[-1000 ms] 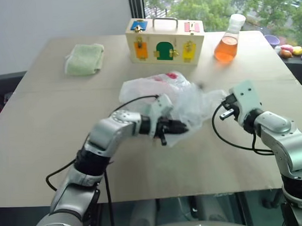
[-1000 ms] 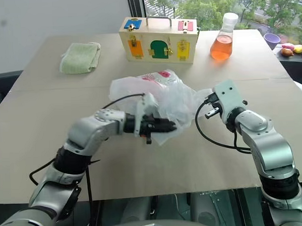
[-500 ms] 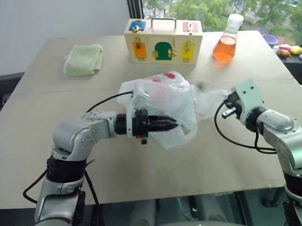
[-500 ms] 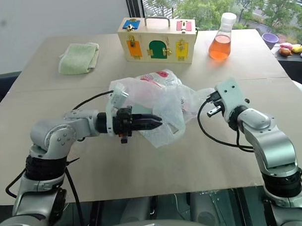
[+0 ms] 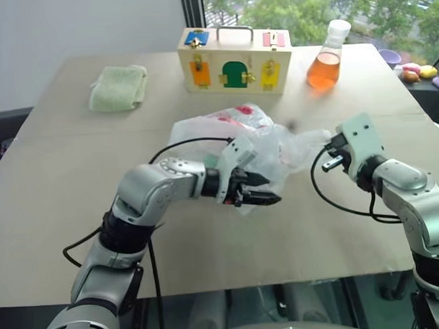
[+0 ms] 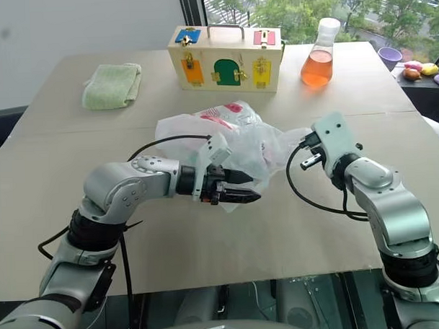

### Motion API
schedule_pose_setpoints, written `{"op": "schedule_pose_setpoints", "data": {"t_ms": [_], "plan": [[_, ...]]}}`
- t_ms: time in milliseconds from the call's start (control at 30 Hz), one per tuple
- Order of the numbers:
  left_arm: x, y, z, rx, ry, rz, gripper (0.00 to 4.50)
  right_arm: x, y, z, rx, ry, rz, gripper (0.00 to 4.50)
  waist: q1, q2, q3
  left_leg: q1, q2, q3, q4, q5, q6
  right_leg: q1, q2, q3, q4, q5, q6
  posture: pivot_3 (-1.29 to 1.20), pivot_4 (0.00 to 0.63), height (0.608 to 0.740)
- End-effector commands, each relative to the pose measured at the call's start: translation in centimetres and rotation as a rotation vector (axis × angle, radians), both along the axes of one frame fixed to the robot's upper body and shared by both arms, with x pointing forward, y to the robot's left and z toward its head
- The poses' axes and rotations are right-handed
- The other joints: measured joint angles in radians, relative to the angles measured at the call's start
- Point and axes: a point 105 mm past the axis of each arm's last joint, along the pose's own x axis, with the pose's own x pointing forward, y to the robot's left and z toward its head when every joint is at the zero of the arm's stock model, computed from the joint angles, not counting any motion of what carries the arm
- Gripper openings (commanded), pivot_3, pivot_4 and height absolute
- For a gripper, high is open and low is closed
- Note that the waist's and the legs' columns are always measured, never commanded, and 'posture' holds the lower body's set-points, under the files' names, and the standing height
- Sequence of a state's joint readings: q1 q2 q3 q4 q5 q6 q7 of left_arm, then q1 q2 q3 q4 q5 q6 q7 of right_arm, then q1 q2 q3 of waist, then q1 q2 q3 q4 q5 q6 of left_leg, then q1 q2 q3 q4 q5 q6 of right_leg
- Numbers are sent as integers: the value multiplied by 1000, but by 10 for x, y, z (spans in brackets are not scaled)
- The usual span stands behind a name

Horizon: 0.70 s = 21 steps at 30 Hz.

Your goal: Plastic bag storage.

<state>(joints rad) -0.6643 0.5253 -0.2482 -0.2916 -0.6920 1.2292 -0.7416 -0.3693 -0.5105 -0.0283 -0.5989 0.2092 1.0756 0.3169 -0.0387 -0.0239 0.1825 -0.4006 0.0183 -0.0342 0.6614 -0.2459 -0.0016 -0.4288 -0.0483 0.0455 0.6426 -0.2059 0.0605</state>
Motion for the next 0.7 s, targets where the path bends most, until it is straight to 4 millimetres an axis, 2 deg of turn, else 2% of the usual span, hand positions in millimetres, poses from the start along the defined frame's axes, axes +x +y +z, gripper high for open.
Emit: {"op": "schedule_pose_setpoints", "data": {"t_ms": [33, 233, 433, 533, 600, 700], "plan": [[4, -1, 3, 2, -27, 42, 3209, -3, 7, 17, 8, -68, 15, 0, 0, 0, 0, 0, 0, 0, 0, 0, 0, 0, 0, 0, 0, 0, 0, 0, 150, 740], [17, -18, 15, -192, 40, 160, 3209, -3, 11, 17, 10, -69, 23, 0, 6, 0, 0, 0, 0, 0, 1, 0, 0, 0, 0, 0, 0, 0, 0, 0, 150, 740], [37, -24, 10, -329, 156, 382, 3209, -2, 11, 18, 4, -70, 28, 0, 3, 1, 0, 0, 0, 0, 1, 0, 0, 0, 0, 0, 0, 0, 0, 0, 150, 740], [39, -26, 12, -444, 237, 448, 2416, -1, 9, 20, 0, -72, 29, 0, 5, 1, 0, 0, -1, 0, 2, 0, 0, 1, -1, 0, 0, 0, 0, 0, 150, 740], [38, -27, 18, -524, 270, 459, 1567, 0, 8, 20, -1, -72, 29, 0, 5, 1, 0, 0, -1, 0, 2, 0, 0, 1, -1, 0, 0, 0, 0, 0, 150, 740], [35, -19, 32, -675, 309, 446, 44, 1, 7, 21, -2, -74, 30, 0, 3, 1, 0, 0, -1, -1, 2, 0, 0, 1, -1, 0, 0, 0, 0, 0, 150, 740]]}}
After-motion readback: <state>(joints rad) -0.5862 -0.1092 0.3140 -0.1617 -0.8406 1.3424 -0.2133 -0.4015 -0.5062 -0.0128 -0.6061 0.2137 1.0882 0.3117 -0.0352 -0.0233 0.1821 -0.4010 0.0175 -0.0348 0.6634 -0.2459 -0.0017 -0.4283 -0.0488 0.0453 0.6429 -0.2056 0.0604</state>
